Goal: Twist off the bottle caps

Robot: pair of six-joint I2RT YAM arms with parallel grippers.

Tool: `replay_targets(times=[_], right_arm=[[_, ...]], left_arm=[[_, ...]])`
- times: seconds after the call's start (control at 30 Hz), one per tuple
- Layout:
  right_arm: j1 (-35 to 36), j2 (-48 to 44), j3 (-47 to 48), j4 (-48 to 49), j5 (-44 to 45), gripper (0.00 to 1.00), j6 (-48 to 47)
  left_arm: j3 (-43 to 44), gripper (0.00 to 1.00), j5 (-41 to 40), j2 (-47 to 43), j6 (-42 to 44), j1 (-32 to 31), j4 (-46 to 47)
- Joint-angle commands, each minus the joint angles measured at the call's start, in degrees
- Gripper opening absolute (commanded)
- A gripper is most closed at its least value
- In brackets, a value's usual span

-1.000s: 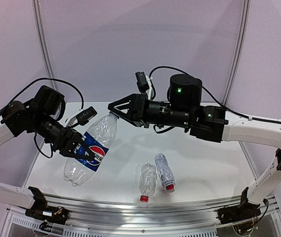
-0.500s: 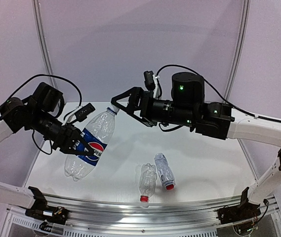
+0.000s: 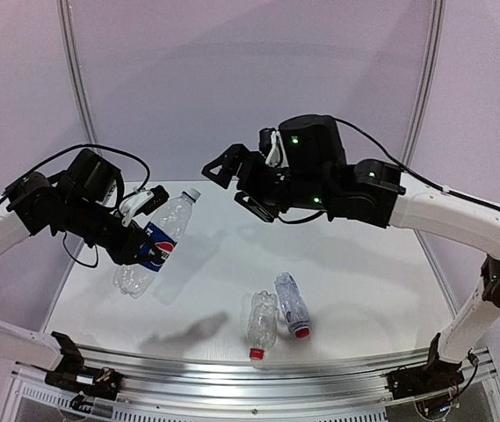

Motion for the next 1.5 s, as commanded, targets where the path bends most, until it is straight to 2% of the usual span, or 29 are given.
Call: replay_targets(times=[0.0,0.23,0.53,0.83,0.97,1.03,1.2,1.3,1.4,1.47], right_arm=[[-0.25,7.37,9.08,-10.43,2.20,0.93,3.45],[0.05,15.01,18.40,-15.74,0.16,0.76,6.53],[0.20,16.25,18.84,-16.66,-1.16,0.58,7.68],[0.04,16.31,18.84,-15.71,-0.50,0.55,6.16],[-0.40,16.17,18.43,-15.83,0.05,0.49,5.83],[-0.50,16.12,18.11,-15.70,-0.35,0.44,5.82],[-0.48,14.45,15.11,-14.28,-1.22,0.18,5.54],[-0.55,12.29,11.10,-10.50,-2.80,0.01,3.93],[-0.80,8.11,3.87,-2.26,-5.53,0.00,-0.17],[-1.35,4.17,-2.20,3.62,-6.89,0.00,-3.70]], left_arm=[[1.23,0.00,-9.71,0.95,-0.99,-3.77,0.32],[1.63,0.00,-13.31,2.95,-3.37,-7.05,0.16],[2.12,0.00,-14.47,3.74,-3.50,-7.87,0.44],[2.18,0.00,-15.72,4.01,-3.97,-9.53,0.56],[2.62,0.00,-16.76,3.90,-4.30,-10.05,0.79],[2.70,0.00,-16.86,3.81,-4.51,-10.32,0.99],[3.12,0.00,-16.78,4.25,-4.88,-10.46,1.32],[3.73,0.00,-14.30,4.46,-4.56,-10.46,1.53],[4.38,0.00,-6.35,3.96,-2.79,-9.32,1.36],[4.56,0.00,6.59,3.32,-1.54,-6.10,1.22]])
